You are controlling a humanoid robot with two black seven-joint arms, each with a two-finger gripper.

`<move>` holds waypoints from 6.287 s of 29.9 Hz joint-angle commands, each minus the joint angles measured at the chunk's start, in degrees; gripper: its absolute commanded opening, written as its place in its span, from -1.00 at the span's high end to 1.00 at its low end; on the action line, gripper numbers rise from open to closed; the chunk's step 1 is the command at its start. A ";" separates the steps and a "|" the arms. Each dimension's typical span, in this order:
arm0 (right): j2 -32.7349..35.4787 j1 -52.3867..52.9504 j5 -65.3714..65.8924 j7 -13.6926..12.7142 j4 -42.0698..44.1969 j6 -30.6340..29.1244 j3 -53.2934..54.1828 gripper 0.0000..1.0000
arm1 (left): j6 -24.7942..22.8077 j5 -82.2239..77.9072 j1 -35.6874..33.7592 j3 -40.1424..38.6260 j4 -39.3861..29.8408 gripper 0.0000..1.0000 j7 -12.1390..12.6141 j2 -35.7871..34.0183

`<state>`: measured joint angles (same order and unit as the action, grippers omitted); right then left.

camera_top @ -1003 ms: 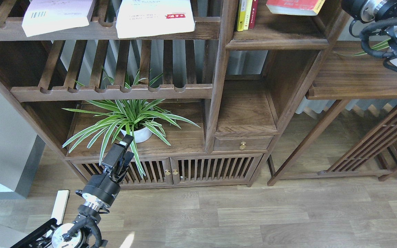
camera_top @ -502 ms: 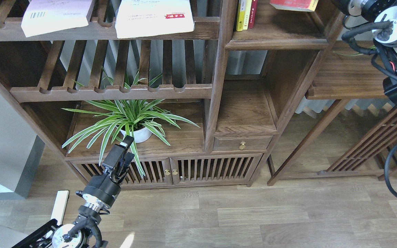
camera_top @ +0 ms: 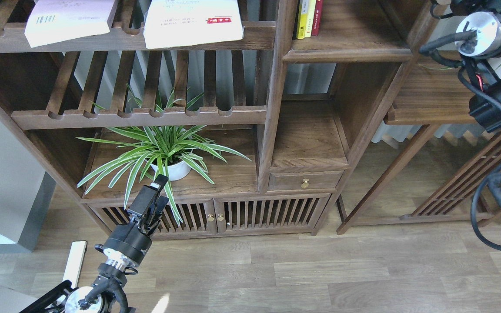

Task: Organize books on shelf
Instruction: 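Lower the paperback into the upper compartment beside the upright books, then open the right gripper and withdraw it from the compartment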

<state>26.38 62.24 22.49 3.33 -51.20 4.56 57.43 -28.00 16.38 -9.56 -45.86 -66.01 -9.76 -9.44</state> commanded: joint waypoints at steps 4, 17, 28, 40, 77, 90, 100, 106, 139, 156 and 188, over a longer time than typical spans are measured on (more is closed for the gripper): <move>-2.91 -0.28 2.99 2.56 0.75 -0.16 -0.74 0.91 | 0.00 0.06 0.24 0.07 -0.09 -0.97 0.00 -0.05; -2.47 -0.72 8.45 6.51 8.84 -10.01 -0.57 0.91 | 0.00 0.06 1.03 -0.37 -0.09 -0.97 0.00 -0.49; -2.91 -1.68 8.54 8.71 14.37 -10.36 -0.57 0.92 | 0.00 -0.03 0.94 -0.29 -0.09 -0.97 0.09 -0.49; -5.11 -2.21 8.54 9.06 17.10 -10.36 -0.65 0.91 | 0.00 -0.03 1.30 -0.29 -0.09 -0.97 0.00 -0.49; -9.41 -4.59 8.27 8.27 16.31 -9.92 -0.83 0.51 | 0.00 0.06 1.30 -1.43 0.70 -0.97 -0.08 -0.14; -10.30 -4.67 7.92 6.96 12.80 -9.83 -0.92 0.43 | 0.00 0.06 1.21 -1.52 0.97 -0.97 -0.08 -0.05; -8.10 -7.31 7.83 4.76 7.17 -9.05 -0.65 0.31 | 0.00 0.06 0.85 -1.52 1.05 -0.97 -0.08 -0.05; -7.75 -6.61 7.75 3.36 5.16 -7.81 0.05 0.28 | 0.00 0.15 0.77 -1.52 0.97 -0.97 -0.08 -0.05; -4.32 -16.18 7.22 0.89 -16.47 1.33 3.12 0.09 | 0.00 0.06 1.12 -1.43 0.97 -0.97 0.00 -0.14; -23.65 -24.45 6.87 0.89 -19.19 5.45 14.29 -0.21 | 0.00 2.43 -5.82 -5.73 -0.61 -0.97 0.09 -0.14; -23.92 -42.28 3.18 0.98 -24.38 -31.79 19.39 -0.35 | 0.00 6.83 -25.24 -6.70 -1.41 -0.96 0.09 5.22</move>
<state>2.60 22.01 27.11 4.50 -75.56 -21.97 76.75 -28.00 23.19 -33.17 -52.43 -67.40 -9.65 -5.43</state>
